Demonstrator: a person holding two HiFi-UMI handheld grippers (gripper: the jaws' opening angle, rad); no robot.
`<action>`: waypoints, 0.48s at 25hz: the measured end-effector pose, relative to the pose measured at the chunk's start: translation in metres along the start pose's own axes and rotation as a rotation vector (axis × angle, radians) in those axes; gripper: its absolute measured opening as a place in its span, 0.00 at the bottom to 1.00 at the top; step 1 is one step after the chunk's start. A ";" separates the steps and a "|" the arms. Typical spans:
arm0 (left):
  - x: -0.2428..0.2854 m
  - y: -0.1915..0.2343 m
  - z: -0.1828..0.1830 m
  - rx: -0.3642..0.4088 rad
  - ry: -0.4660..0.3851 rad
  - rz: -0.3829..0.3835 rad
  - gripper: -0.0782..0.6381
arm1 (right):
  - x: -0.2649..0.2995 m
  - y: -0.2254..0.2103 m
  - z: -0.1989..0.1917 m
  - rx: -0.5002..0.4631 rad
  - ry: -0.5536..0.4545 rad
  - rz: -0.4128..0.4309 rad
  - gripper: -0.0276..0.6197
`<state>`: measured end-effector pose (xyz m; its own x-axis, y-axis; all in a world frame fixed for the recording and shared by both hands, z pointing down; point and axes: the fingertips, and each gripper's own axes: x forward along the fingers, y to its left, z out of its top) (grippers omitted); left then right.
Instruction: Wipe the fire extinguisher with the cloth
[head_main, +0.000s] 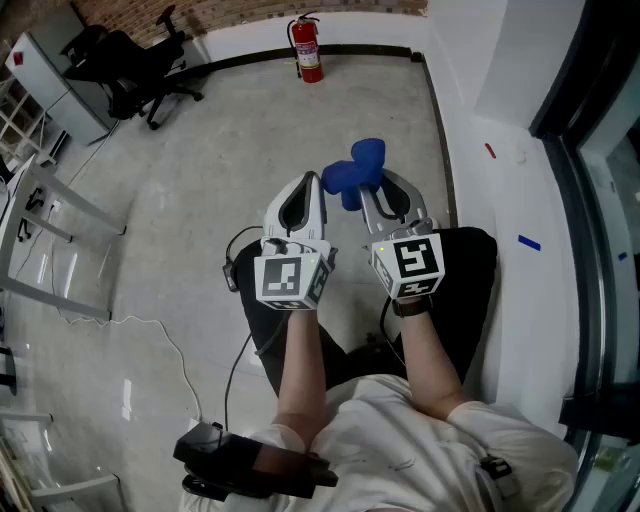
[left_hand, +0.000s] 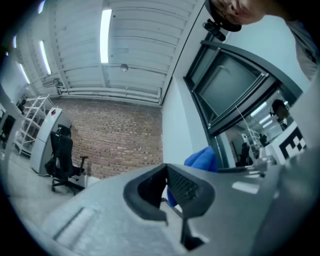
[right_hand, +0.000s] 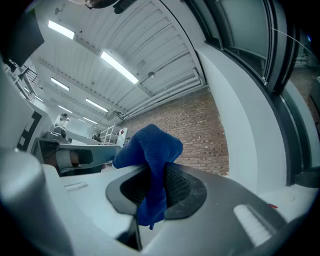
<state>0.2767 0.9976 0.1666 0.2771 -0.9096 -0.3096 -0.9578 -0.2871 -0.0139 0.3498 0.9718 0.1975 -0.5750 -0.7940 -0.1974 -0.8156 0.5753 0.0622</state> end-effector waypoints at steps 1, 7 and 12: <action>-0.004 0.002 -0.001 0.003 -0.004 0.005 0.11 | -0.004 -0.001 0.000 0.000 0.000 0.000 0.14; -0.011 0.000 -0.003 0.003 0.004 0.012 0.11 | -0.014 -0.006 0.001 0.011 -0.006 -0.007 0.14; -0.004 0.008 -0.007 -0.009 0.007 0.018 0.11 | -0.005 -0.006 0.000 0.029 -0.009 0.001 0.14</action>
<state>0.2680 0.9971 0.1744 0.2600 -0.9168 -0.3031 -0.9620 -0.2729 0.0005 0.3578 0.9718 0.1981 -0.5747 -0.7919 -0.2063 -0.8130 0.5813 0.0337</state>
